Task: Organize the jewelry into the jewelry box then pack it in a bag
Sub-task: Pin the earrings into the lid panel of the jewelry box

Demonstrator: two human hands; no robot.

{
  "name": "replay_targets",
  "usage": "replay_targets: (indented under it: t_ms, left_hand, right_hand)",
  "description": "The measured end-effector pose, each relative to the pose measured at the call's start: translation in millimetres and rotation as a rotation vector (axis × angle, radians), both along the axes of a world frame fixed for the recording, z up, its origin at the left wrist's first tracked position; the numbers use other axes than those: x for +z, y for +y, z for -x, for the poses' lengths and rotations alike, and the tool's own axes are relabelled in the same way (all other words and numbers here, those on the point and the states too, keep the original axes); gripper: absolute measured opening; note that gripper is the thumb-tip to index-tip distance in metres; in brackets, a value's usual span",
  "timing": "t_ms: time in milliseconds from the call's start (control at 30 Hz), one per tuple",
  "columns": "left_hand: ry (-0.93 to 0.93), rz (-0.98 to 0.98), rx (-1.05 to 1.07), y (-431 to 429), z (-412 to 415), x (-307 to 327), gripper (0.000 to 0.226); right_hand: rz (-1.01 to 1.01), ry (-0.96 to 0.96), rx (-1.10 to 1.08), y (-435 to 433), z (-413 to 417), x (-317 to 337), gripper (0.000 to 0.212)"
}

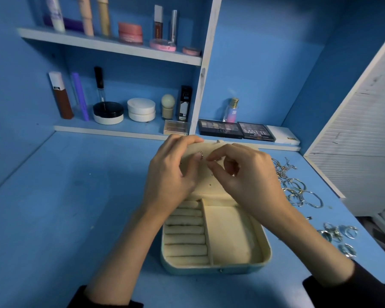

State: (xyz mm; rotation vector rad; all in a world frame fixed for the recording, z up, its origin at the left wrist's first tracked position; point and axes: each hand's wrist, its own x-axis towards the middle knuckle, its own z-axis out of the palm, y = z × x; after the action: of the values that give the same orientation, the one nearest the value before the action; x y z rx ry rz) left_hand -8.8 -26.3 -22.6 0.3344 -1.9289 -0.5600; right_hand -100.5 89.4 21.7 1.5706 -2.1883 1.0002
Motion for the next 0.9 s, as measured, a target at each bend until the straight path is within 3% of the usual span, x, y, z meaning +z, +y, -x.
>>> replay_targets:
  t_ms: [167, 333, 600, 900]
  left_hand:
    - [0.002, -0.003, 0.019, 1, 0, 1, 0.022]
    - [-0.006, 0.001, 0.027, 1, 0, 2, 0.022]
    - [0.008, 0.019, 0.027, 0, 0, 2, 0.021]
    - [0.007, 0.019, 0.034, 1, 1, 2, 0.021]
  right_hand:
    - [-0.144, -0.3, 0.211, 26, 16, 13, 0.013]
    - [-0.263, -0.337, 0.177, 46, 50, 19, 0.011]
    - [-0.395, -0.046, -0.08, 54, 105, -1, 0.007]
    - [-0.653, 0.114, -0.059, 57, 121, -20, 0.009]
